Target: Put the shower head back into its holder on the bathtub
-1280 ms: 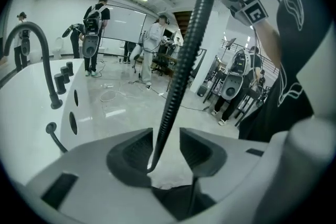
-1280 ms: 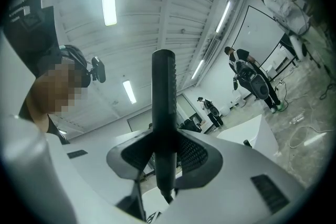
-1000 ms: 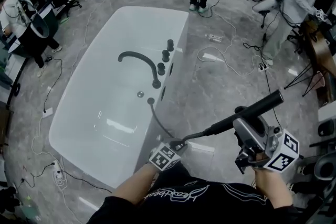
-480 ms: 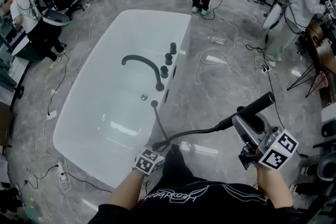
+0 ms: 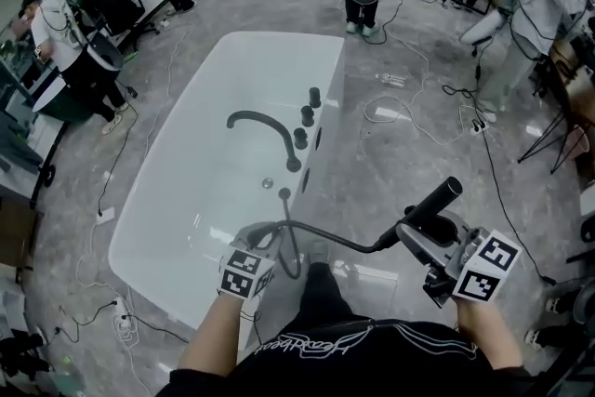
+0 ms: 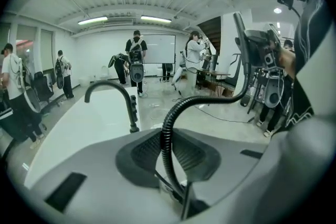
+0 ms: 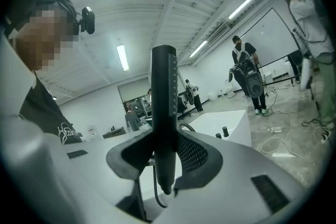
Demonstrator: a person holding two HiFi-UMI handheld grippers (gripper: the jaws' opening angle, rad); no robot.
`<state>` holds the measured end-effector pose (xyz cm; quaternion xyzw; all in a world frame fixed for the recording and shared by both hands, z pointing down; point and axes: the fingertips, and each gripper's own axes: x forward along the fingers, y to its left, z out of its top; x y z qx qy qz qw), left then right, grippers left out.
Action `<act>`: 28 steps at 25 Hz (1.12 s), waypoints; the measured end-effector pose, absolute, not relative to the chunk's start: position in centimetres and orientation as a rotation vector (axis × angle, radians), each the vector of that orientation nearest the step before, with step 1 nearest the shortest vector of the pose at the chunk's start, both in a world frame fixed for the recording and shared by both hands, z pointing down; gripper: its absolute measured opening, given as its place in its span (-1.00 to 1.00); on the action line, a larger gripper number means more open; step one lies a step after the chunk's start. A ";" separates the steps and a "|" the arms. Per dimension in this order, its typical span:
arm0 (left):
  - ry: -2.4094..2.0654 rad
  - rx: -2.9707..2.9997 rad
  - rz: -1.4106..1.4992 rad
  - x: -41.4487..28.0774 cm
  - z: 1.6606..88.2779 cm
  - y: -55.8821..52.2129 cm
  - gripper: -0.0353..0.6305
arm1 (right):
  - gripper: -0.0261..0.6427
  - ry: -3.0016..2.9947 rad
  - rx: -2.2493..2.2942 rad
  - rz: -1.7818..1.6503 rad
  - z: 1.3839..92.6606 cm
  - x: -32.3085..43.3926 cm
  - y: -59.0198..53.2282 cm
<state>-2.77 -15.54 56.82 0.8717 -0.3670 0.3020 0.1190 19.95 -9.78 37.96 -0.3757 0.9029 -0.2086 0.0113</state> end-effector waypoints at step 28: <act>-1.374 2.796 0.730 -5.5 36.9 -34.9 -0.70 | -0.52 2.817 -1.196 -0.513 33.7 19.3 -21.2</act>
